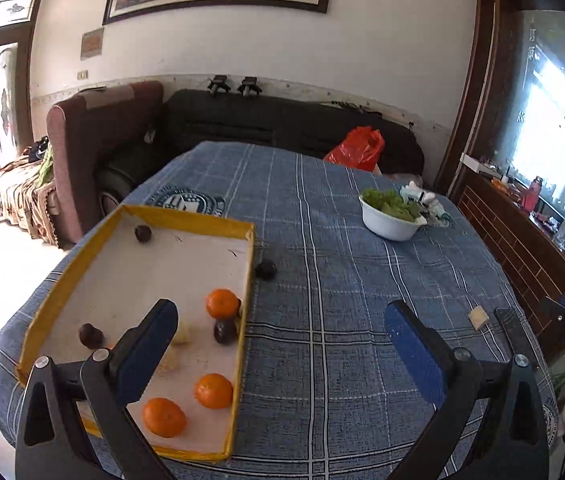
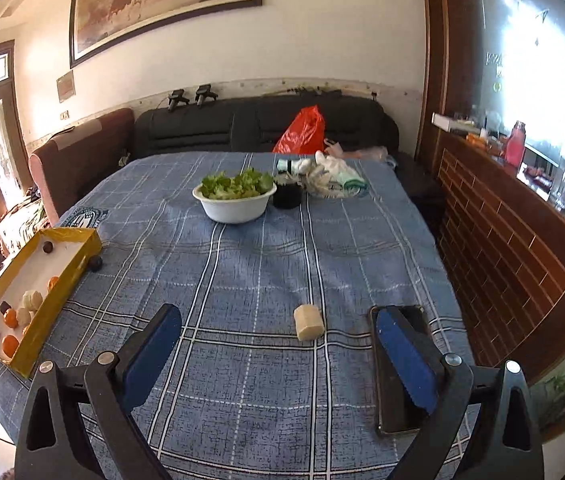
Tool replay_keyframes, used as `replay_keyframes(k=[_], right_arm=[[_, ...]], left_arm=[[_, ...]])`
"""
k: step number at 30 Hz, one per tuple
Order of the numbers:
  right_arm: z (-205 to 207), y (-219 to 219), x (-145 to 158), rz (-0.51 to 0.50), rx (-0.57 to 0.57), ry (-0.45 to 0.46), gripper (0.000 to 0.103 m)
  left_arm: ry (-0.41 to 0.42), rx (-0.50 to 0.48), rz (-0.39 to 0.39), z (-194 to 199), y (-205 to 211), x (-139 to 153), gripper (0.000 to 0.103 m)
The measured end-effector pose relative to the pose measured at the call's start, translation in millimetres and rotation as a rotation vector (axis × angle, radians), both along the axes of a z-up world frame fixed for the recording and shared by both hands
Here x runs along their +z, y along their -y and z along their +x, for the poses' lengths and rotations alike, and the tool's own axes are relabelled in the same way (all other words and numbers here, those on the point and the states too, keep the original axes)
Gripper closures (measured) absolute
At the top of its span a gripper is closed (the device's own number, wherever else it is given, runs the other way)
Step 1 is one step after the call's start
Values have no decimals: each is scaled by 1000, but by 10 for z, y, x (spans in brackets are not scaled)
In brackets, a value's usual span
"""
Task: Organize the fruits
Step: 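Lower the right tool onto the pale root chunk beside the phone, then grasp the chunk with the right tool while the left tool grasps a dark plum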
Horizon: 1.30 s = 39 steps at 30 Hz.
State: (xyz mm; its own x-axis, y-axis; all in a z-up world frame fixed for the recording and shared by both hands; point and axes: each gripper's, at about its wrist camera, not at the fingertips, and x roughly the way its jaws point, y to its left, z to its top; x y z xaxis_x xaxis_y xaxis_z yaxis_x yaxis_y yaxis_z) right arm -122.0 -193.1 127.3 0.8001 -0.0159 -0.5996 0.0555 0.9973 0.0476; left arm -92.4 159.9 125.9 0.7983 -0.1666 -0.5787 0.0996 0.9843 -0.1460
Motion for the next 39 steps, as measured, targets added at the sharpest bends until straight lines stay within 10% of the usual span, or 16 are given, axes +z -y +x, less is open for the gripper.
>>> replay_keyframes(k=[17,26,39], right_arm=[[1200,235,-1188,73,-127,-316,24],[1184,255,-1173,25,-153,-294,62],[1068,376,-1150,292,-11,-168,64]], left_arm=[[-85,-33,-43,486,17,-211,8],[-103,-51,-28,625,111,-275,8],[-211,-207,81,1534,527,-316,8]])
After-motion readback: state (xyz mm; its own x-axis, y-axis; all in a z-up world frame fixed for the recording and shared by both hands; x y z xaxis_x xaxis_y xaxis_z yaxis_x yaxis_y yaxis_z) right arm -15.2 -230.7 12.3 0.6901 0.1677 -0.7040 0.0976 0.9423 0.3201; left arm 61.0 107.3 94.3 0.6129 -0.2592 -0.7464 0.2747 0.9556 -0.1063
